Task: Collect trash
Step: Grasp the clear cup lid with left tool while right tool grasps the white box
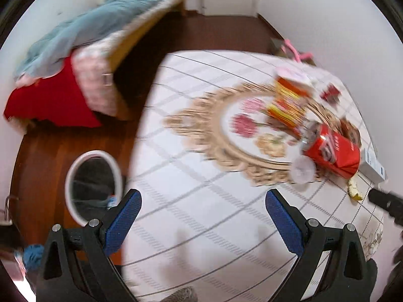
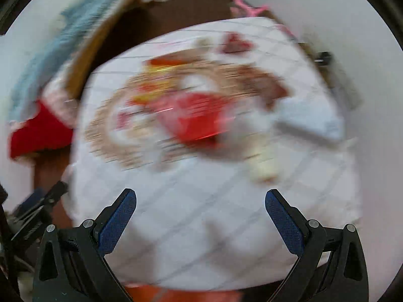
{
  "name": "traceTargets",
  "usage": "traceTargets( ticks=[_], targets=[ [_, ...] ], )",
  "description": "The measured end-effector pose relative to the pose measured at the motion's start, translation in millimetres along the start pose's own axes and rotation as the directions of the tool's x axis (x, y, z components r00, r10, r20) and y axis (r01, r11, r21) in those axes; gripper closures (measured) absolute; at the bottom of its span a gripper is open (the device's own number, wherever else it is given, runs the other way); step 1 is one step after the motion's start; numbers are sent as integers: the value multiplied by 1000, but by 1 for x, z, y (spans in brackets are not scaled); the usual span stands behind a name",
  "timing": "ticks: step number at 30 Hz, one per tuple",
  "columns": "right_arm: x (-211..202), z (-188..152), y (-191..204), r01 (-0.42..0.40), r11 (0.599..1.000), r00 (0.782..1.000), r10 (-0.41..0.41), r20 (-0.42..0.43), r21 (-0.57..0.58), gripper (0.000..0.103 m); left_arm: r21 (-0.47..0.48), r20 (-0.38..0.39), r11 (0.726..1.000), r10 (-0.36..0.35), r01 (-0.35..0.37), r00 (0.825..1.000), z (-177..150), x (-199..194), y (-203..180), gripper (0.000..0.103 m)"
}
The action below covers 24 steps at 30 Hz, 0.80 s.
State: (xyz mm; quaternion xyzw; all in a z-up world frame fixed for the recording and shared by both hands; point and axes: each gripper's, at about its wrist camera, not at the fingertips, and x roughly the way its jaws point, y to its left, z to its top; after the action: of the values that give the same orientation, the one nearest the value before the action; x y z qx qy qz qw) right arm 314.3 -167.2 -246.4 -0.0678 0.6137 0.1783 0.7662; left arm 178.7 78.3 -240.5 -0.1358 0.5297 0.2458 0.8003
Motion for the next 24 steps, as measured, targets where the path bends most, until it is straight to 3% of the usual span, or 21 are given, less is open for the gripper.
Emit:
traceTargets(
  ticks=[5, 7, 10, 15, 16, 17, 18, 20, 24],
  targets=[
    [30, 40, -52, 162, 980, 985, -168, -50, -112, 0, 17, -96, 997, -76, 78, 992, 15, 36, -60, 3],
    [41, 53, -64, 177, 971, 980, -190, -68, -160, 0, -10, -117, 993, -118, 118, 986, 17, 43, -72, 3],
    [61, 63, -70, 181, 954, 972, -210, -104, -237, 1, 23, -112, 993, -111, 114, 987, 18, 51, -85, 3],
    [78, 71, -71, 197, 936, 967, -234, -101, -291, 16, 158, -114, 980, -101, 119, 988, 14, 62, -104, 3],
    [81, 72, -72, 165, 946, 971, -205, -120, -279, 37, 175, -119, 976, -106, 126, 987, 13, 64, -106, 3],
    [83, 73, -73, 144, 954, 972, -186, -141, -265, 44, 187, -123, 974, -110, 132, 986, 13, 66, -108, 3],
    [84, 72, -74, 135, 957, 972, -179, -152, -258, 45, 197, -126, 971, -109, 132, 986, 13, 68, -109, 3],
    [83, 71, -74, 96, 964, 975, -141, -174, -247, 50, 220, -127, 966, -110, 136, 986, 13, 70, -112, 9],
    [80, 70, -73, 72, 970, 977, -116, -180, -233, 46, 237, -130, 962, -109, 137, 985, 15, 75, -114, 39]
  ],
)
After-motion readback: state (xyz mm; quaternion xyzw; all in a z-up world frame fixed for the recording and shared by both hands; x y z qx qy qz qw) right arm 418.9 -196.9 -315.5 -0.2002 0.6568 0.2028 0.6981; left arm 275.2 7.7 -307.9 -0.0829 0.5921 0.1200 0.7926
